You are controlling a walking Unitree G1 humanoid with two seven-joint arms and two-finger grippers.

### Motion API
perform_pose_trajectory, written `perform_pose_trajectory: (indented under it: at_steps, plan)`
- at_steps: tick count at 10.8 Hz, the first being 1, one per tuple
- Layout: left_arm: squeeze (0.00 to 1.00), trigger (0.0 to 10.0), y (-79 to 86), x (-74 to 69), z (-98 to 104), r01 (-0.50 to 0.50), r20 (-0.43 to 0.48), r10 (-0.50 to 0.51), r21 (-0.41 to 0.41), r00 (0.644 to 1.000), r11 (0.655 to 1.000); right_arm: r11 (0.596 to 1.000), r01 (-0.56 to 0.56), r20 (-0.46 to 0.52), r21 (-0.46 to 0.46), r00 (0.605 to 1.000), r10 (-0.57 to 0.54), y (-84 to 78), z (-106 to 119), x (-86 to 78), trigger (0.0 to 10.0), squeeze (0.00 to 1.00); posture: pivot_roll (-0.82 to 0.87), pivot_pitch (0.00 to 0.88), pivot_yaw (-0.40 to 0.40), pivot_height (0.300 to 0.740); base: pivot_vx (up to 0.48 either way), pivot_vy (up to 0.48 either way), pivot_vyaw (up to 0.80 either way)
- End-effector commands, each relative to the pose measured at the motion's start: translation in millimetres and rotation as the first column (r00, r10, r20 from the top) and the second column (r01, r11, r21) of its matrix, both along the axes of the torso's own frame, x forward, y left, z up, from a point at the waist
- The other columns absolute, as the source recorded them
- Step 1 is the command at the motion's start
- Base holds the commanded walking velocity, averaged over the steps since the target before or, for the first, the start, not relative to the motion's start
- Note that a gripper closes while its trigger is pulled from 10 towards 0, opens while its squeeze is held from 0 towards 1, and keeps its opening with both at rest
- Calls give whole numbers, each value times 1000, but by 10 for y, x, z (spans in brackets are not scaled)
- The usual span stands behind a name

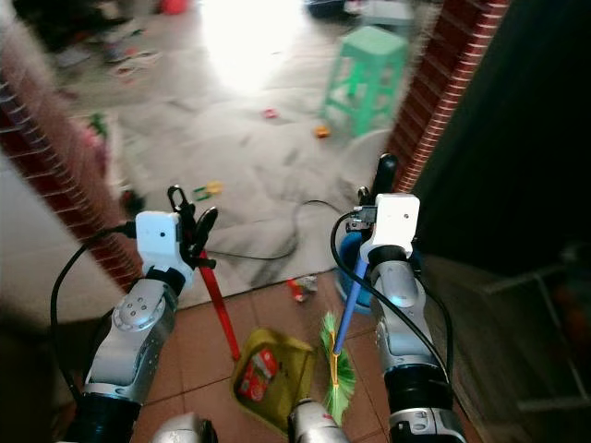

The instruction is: Sweep floor

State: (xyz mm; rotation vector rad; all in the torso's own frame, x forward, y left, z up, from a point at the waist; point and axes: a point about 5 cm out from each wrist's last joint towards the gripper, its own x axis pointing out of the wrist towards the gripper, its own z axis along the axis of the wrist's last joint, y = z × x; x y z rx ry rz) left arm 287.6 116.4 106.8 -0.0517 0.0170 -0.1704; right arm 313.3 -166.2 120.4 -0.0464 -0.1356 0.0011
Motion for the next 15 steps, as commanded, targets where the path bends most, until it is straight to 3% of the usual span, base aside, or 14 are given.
perform_pose_trajectory:
  at_steps: [1,8,15]
  plan:
    - [0,10000,-19,7,128,12,51,-10,-33,999,999,1000,-2,37,-7,999,3,-9,109,17,10000,0,-2,43,-28,740,0,0,-544]
    - [0,10000,-44,4,112,2,31,-1,-46,1000,999,1000,-19,20,-7,1000,19,-29,99,32,10000,0,-4,35,-35,740,0,0,0]
    - [0,10000,-42,15,111,-4,26,6,-47,1000,999,1000,-18,15,-10,1000,18,-35,104,46,10000,0,-9,38,-34,740,-359,0,0]
